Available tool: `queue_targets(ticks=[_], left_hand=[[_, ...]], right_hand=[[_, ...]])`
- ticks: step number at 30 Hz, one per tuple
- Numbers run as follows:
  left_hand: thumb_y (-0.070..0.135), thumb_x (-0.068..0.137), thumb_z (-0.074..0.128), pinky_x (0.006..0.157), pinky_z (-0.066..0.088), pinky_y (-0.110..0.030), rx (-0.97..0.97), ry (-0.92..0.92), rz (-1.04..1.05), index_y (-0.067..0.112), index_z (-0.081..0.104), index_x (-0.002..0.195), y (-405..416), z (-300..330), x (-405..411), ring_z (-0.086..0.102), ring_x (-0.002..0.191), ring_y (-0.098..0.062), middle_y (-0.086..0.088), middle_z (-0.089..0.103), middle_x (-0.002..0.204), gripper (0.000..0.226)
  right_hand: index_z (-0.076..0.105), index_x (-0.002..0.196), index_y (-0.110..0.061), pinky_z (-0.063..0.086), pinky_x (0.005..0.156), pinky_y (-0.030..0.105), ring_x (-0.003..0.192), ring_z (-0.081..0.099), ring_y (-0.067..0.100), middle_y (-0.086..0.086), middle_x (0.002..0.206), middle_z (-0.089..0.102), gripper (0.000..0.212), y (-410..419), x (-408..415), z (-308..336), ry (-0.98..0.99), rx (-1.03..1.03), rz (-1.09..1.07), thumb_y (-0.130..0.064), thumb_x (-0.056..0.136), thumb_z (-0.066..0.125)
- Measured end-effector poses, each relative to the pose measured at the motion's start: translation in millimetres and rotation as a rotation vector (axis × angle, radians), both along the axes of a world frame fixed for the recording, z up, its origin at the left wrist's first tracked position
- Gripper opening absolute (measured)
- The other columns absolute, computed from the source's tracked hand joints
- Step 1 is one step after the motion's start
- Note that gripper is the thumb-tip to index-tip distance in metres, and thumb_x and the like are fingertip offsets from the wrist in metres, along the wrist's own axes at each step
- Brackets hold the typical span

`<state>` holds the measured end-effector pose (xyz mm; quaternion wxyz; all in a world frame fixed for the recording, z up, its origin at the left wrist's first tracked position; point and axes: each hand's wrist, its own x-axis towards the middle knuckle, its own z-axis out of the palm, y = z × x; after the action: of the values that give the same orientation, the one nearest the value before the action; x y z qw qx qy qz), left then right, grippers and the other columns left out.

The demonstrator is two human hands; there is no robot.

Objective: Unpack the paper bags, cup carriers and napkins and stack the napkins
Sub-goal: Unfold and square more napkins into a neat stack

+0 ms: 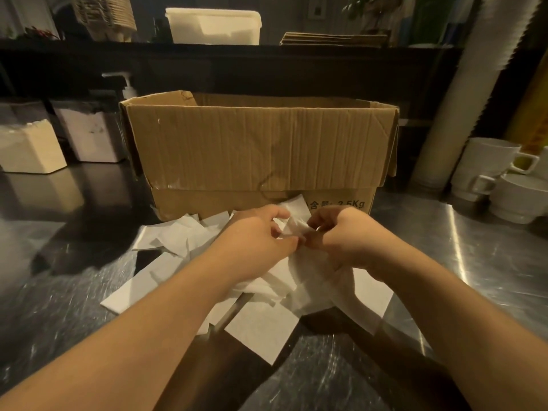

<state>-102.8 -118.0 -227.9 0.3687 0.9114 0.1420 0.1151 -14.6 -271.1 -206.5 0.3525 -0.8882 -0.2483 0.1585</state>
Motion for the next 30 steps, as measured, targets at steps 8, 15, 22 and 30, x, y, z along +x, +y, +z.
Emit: queue_targets(ticks=[8, 15, 22, 30], left_hand=[[0.041, 0.080, 0.080, 0.081, 0.059, -0.041, -0.372, -0.058, -0.039, 0.028, 0.076, 0.101, -1, 16, -3, 0.074, 0.089, -0.023, 0.002, 0.078, 0.090, 0.025], [0.054, 0.080, 0.074, 0.113, 0.044, -0.057, -1.106, 0.144, -0.509, 0.018, 0.069, 0.131, 8, 22, -10, 0.063, 0.113, -0.037, -0.016, 0.067, 0.120, 0.062], [0.035, 0.093, 0.069, 0.099, 0.047, -0.053, -1.279, 0.241, -0.438, 0.016, 0.054, 0.146, -2, 18, -7, 0.057, 0.111, -0.038, -0.020, 0.057, 0.125, 0.058], [0.026, 0.088, 0.063, 0.091, 0.049, -0.047, -1.337, 0.237, -0.406, 0.010, 0.070, 0.123, -5, 16, -7, 0.061, 0.092, -0.032, -0.018, 0.062, 0.113, 0.039]], right_hand=[[0.071, 0.100, -0.019, 0.060, 0.082, 0.042, 0.097, 0.068, 0.031, 0.003, 0.097, 0.073, 0.006, -10, -2, 3, 0.021, 0.514, 0.097, -0.020, 0.097, 0.066], [0.070, 0.099, -0.009, 0.056, 0.070, 0.026, 0.089, 0.067, 0.023, 0.008, 0.099, 0.071, 0.018, -19, -6, 13, 0.183, 0.719, 0.315, -0.021, 0.086, 0.066], [0.068, 0.110, -0.029, 0.062, 0.068, 0.027, 0.096, 0.070, 0.017, -0.006, 0.106, 0.069, 0.015, -7, -9, 2, -0.011, 0.523, 0.146, -0.019, 0.099, 0.065], [0.070, 0.104, -0.024, 0.059, 0.067, 0.022, 0.091, 0.070, 0.013, -0.004, 0.103, 0.071, 0.013, -6, -9, 0, -0.108, 0.593, 0.117, -0.026, 0.103, 0.057]])
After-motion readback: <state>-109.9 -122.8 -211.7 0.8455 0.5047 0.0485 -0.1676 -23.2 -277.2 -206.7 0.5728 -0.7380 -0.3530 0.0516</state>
